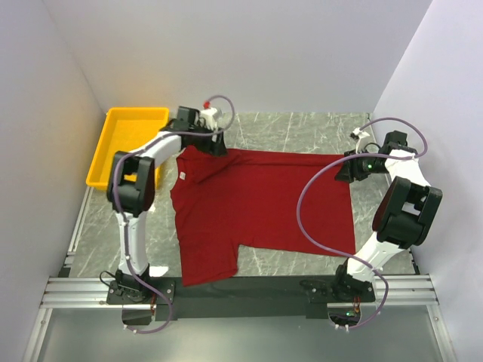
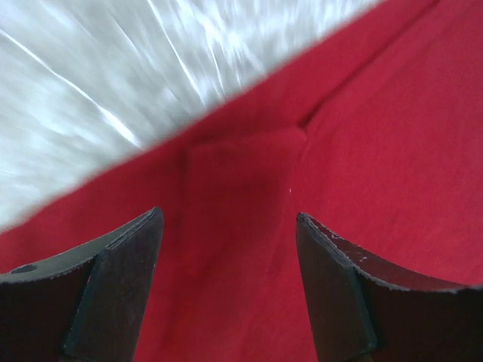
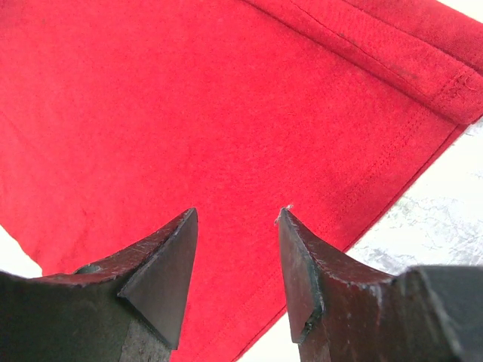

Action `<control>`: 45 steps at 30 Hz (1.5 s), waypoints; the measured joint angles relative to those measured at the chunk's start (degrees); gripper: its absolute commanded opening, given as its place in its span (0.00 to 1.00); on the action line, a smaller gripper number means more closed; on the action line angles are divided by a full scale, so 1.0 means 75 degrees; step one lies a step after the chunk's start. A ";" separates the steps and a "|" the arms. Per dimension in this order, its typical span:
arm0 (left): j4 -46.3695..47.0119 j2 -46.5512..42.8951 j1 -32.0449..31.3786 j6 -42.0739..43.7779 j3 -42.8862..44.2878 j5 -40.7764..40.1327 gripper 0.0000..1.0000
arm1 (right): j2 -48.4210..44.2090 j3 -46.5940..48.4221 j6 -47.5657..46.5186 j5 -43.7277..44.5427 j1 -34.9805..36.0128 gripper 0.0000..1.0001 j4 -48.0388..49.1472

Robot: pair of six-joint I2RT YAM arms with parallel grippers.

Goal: Fold and stack the t-shirts
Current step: Fold the tshirt

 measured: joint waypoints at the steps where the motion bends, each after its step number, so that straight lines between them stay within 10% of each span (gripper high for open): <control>1: -0.0137 0.0166 -0.0067 -0.0023 0.0061 -0.0023 0.76 | 0.0000 -0.0006 -0.0003 0.0000 0.0000 0.54 0.0003; 18: -0.1306 0.0568 -0.0376 0.0271 0.0385 -0.0629 0.58 | 0.0000 -0.0137 0.0029 -0.0003 -0.0003 0.54 0.0017; 29: -0.1463 0.0527 -0.0487 0.0635 0.0131 -0.0455 0.01 | 0.0000 -0.0137 0.0026 -0.0003 -0.0012 0.54 0.0000; 41: -0.1341 -0.0833 -0.0519 0.1396 -0.1169 -0.0137 0.02 | 0.0000 -0.0137 0.0023 -0.0006 -0.0061 0.53 -0.0012; 45: -0.1378 -0.1008 -0.0615 0.1655 -0.1282 0.0023 0.36 | 0.0000 -0.0137 0.0023 -0.0003 -0.0061 0.53 -0.0012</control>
